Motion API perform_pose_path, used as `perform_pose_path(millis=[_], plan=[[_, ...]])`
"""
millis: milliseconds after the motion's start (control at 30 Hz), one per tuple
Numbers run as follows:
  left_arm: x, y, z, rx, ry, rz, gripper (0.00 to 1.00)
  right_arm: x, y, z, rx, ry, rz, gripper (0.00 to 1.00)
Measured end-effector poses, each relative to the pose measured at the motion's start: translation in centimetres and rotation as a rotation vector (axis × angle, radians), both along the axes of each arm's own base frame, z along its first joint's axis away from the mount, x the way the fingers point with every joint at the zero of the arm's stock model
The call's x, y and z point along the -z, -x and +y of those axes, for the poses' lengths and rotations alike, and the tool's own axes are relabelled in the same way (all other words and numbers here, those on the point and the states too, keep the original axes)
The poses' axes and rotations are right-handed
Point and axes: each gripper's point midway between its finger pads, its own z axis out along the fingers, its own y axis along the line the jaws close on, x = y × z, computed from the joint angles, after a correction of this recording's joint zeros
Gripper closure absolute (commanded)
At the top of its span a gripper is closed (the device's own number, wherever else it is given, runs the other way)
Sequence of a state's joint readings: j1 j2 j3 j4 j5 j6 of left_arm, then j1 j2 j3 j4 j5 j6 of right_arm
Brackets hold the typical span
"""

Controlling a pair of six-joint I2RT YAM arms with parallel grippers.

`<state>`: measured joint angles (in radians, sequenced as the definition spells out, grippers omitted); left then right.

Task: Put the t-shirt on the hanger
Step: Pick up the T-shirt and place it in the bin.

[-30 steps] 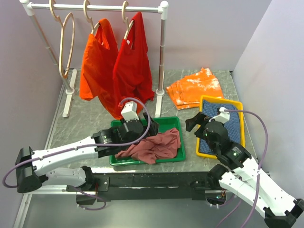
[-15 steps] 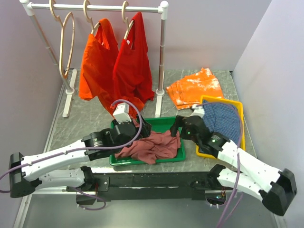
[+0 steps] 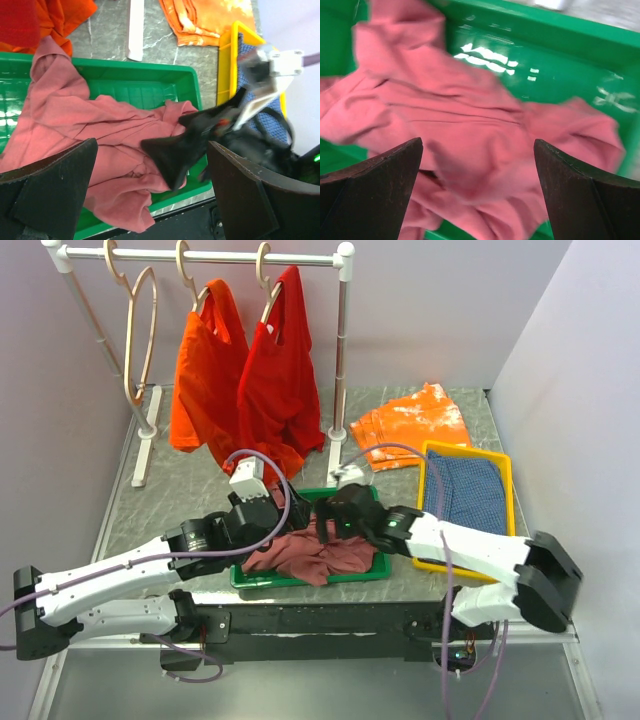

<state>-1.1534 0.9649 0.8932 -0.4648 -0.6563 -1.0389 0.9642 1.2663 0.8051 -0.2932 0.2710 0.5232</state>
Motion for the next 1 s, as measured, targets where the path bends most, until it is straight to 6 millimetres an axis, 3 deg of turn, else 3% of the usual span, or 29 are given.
perform_pose_path(millis=[67,200,300,333,400,433,467,600,700,833,1000], plan=[[0.2,0.1,0.1,0.000,-0.009,0.006,0.04,0.3,0.2,1.8,-0.058,0.025,-0.002,0.00],[0.3,0.1,0.3,-0.001,-0.014,0.008,0.04,1.9,0.7,4.7,-0.144,0.063,0.019,0.13],[0.5,0.2,0.7,-0.008,-0.026,0.011,0.03,3.8,0.8,5.1,-0.164,0.109,0.051,0.38],[0.7,0.2,1.0,-0.013,-0.038,0.015,0.04,4.2,0.7,5.0,-0.163,0.121,0.056,0.58],[0.8,0.3,1.2,-0.015,-0.042,0.019,0.04,4.3,0.7,4.6,-0.150,0.131,0.059,0.79],[0.8,0.3,1.2,-0.017,-0.039,0.022,0.04,4.0,0.6,4.6,-0.152,0.131,0.051,0.95],[0.8,0.4,1.3,-0.019,-0.035,0.026,0.04,3.6,0.5,4.5,-0.146,0.122,0.044,1.00],[0.4,0.6,1.8,-0.029,-0.006,0.022,0.04,0.4,0.0,3.8,-0.091,0.076,-0.016,1.00],[0.0,0.9,2.7,-0.036,0.025,0.010,0.03,-3.4,-0.8,2.7,-0.027,0.028,-0.084,1.00],[-0.9,1.1,3.3,-0.029,0.062,-0.017,0.03,-9.5,-2.3,0.4,0.087,-0.062,-0.193,1.00],[-1.4,1.1,1.5,0.042,0.067,-0.052,0.04,-19.1,-4.5,-5.6,0.314,-0.134,-0.382,1.00]])
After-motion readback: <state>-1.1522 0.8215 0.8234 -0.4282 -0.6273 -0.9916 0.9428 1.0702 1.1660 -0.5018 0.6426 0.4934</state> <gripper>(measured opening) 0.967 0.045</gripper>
